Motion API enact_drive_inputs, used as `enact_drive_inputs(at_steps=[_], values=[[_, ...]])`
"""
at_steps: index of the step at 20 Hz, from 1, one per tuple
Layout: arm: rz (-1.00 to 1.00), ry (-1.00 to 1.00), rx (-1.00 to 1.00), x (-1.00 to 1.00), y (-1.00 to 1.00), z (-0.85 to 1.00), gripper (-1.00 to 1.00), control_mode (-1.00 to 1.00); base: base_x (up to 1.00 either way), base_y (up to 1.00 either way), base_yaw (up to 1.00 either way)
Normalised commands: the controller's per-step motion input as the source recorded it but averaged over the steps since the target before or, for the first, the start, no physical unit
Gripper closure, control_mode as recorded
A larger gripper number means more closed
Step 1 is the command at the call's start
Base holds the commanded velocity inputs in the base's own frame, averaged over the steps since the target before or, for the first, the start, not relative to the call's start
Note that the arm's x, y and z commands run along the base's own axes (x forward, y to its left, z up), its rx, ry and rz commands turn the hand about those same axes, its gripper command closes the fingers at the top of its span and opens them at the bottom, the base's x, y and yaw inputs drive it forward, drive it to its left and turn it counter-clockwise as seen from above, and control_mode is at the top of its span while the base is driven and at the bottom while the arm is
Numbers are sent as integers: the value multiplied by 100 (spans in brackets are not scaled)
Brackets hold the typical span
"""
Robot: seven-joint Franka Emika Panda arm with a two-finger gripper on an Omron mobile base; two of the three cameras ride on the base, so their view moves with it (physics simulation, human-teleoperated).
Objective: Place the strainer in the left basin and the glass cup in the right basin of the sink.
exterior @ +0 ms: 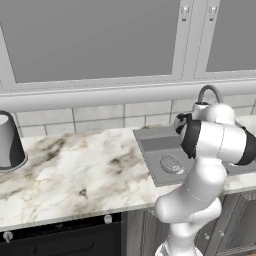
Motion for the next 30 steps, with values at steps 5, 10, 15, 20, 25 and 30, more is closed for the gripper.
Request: enact_drive_inputs(at_steps=[5,10,15,20,25,30], values=[[-42,-13,2,0,9,17,-100,-100,0,0,0],[-32,-21,2,-18,34,1,-100,-100,0,0,0],[-30,-3,-2,-9,39,3,-100,-100,0,0,0],[-11,12,-12,0,72,12,-100,-100,0,0,0],[1,9,3,-14,65,37,-100,-100,0,0,0],[-1,1,22,-43,34,43,-100,-100,0,0,0]])
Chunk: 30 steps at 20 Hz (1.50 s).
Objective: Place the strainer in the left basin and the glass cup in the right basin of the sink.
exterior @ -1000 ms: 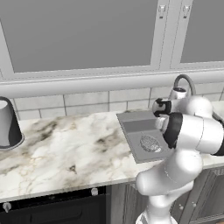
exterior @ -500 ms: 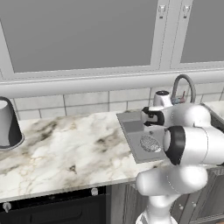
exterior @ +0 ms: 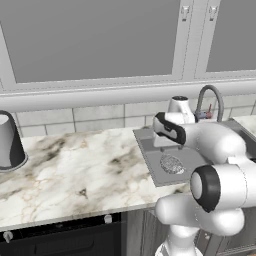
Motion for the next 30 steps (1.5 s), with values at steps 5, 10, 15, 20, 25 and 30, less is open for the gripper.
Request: enact_drive_inputs(at_steps=[5,10,15,20,25,30], values=[[1,1,11,-55,32,7,-100,-100,0,0,0],[2,0,0,-15,7,-1,-100,-100,0,0,0],[0,0,0,0,0,0,-100,-100,0,0,0],[0,0,0,0,0,0,-100,100,-3,0,0],[0,0,0,0,0,0,-100,100,-20,-9,0],[0,0,0,0,0,0,-100,100,-4,-43,0]])
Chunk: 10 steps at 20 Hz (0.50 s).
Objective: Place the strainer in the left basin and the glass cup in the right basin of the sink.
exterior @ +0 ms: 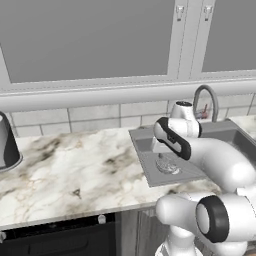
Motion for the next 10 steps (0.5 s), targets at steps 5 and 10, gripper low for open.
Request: enact_drive_inputs(at_steps=[5,10], values=[[0,0,0,0,0,0,-100,100,-3,-72,16],[0,0,0,0,0,0,-100,100,-2,-67,17]])
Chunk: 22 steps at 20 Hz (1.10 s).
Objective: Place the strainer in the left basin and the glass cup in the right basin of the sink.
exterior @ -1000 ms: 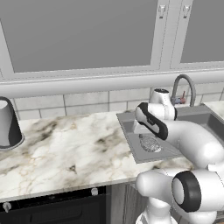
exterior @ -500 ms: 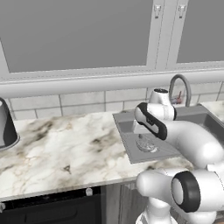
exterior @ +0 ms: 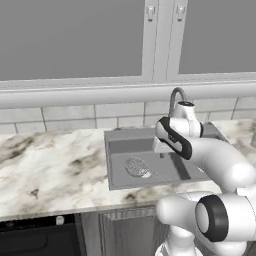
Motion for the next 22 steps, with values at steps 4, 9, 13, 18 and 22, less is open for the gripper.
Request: enact_drive_inputs(at_steps=[4,9,13,18,22], values=[[0,0,0,0,0,0,-100,100,0,-66,5],[0,0,0,0,0,0,-100,100,7,-64,-15],[0,0,0,0,0,0,-100,100,1,-66,-22],[0,0,0,0,0,0,-100,100,3,-12,-7],[0,0,0,0,0,0,-100,100,24,-2,-7]])
